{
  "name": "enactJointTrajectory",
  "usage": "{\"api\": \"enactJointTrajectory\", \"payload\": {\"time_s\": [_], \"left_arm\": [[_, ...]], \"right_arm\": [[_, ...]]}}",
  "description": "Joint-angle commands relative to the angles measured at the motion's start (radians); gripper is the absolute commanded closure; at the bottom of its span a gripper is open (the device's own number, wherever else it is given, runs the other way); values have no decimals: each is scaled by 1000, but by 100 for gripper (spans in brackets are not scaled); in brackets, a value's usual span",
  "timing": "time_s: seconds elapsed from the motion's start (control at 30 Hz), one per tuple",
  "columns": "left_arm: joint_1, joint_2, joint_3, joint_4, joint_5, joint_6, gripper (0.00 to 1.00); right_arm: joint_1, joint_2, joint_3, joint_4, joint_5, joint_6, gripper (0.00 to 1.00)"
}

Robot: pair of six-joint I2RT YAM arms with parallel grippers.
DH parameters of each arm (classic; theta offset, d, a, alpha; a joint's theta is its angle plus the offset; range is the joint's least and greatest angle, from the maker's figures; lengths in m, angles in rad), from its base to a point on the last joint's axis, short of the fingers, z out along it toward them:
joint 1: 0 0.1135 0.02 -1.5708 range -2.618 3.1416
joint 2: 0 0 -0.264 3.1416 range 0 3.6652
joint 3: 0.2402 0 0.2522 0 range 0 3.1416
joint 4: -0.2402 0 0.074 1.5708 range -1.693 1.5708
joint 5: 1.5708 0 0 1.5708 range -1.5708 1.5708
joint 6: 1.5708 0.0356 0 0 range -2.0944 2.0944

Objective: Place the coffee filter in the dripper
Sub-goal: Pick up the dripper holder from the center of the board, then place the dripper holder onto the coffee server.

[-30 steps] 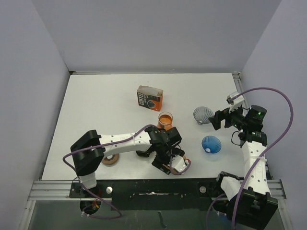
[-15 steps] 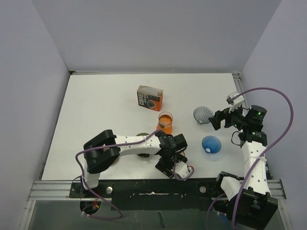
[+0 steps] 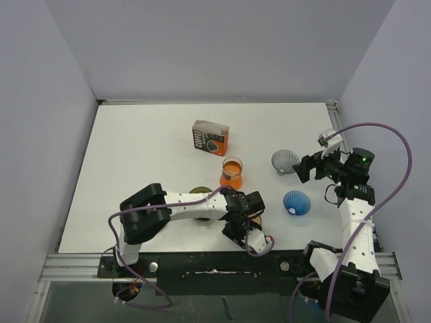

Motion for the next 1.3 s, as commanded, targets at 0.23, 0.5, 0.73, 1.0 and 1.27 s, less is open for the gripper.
{"api": "enactJointTrajectory", "payload": {"time_s": [0.23,0.5,0.73,1.0,1.27], "left_arm": [[14,-196,56,-51,17,-63,78],[81,-334,110,-158,50,-128,79],[195,-459,68,-229,30,-161,79],[329,-521,-56,-258,3,-144,79],[396,-479,-109,-243,1,-116,79]], "right_arm": [[-5,-4,30,23,-9,-19,3],[-5,0,29,24,-1,-20,2],[-5,1,27,26,3,-21,2],[-5,3,27,27,3,-20,2],[-5,1,26,27,4,-22,2]]}}
